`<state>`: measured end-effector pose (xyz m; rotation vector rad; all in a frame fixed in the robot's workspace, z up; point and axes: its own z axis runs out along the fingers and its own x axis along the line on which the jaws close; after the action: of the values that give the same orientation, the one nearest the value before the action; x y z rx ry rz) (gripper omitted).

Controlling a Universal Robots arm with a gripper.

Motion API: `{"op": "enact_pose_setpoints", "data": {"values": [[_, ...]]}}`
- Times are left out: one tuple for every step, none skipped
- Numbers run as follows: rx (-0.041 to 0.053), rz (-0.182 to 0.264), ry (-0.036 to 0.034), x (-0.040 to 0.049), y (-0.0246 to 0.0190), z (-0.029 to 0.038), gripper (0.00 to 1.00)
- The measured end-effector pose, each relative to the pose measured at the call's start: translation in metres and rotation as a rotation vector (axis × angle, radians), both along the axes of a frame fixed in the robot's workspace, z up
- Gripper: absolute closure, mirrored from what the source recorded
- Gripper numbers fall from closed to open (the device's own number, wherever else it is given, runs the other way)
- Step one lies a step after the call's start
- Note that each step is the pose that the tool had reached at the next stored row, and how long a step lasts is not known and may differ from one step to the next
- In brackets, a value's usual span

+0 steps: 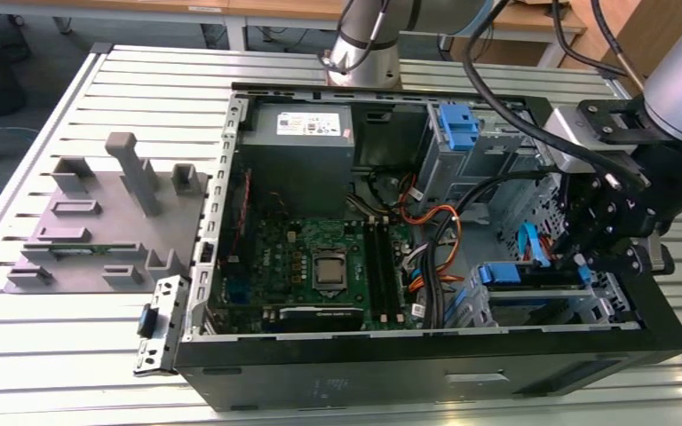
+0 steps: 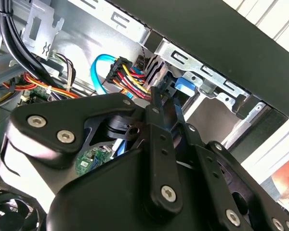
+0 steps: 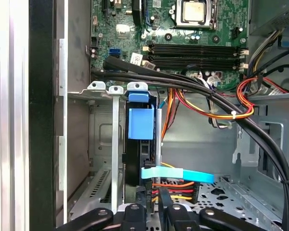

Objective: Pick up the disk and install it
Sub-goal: 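Insert the second disk wire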

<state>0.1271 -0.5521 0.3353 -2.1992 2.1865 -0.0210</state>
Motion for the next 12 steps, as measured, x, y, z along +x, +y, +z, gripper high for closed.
{"op": "enact_pose_setpoints", "data": {"values": [[0.0001, 0.0, 0.0001, 0.0, 0.0, 0.0018, 0.76], [0.0002, 0.0, 0.0001, 0.0, 0.0, 0.0037, 0.76], [0.0001, 0.0, 0.0001, 0.0, 0.0, 0.0055, 0.76], [0.0003, 0.0, 0.0001, 0.0, 0.0, 0.0068, 0.76], [0.0001, 0.0, 0.0001, 0.0, -0.0001, 0.0075, 0.76], [0.0004, 0.0, 0.0001, 0.0, -0.0001, 0.0074, 0.76], [0.0003, 0.0, 0.0001, 0.0, 0.0, 0.0074, 0.76], [0.0003, 0.0, 0.0001, -0.0001, 0.0, 0.0072, 0.76], [0.0004, 0.0, 0.0001, -0.0001, -0.0001, 0.0062, 0.76], [0.0002, 0.0, 0.0001, -0.0003, -0.0001, 0.005, 0.76], [0.0001, 0.0, 0.0001, -0.0003, -0.0001, 0.0036, 0.76], [0.0002, 0.0, 0.0001, -0.0004, -0.0001, 0.0024, 0.76]]}}
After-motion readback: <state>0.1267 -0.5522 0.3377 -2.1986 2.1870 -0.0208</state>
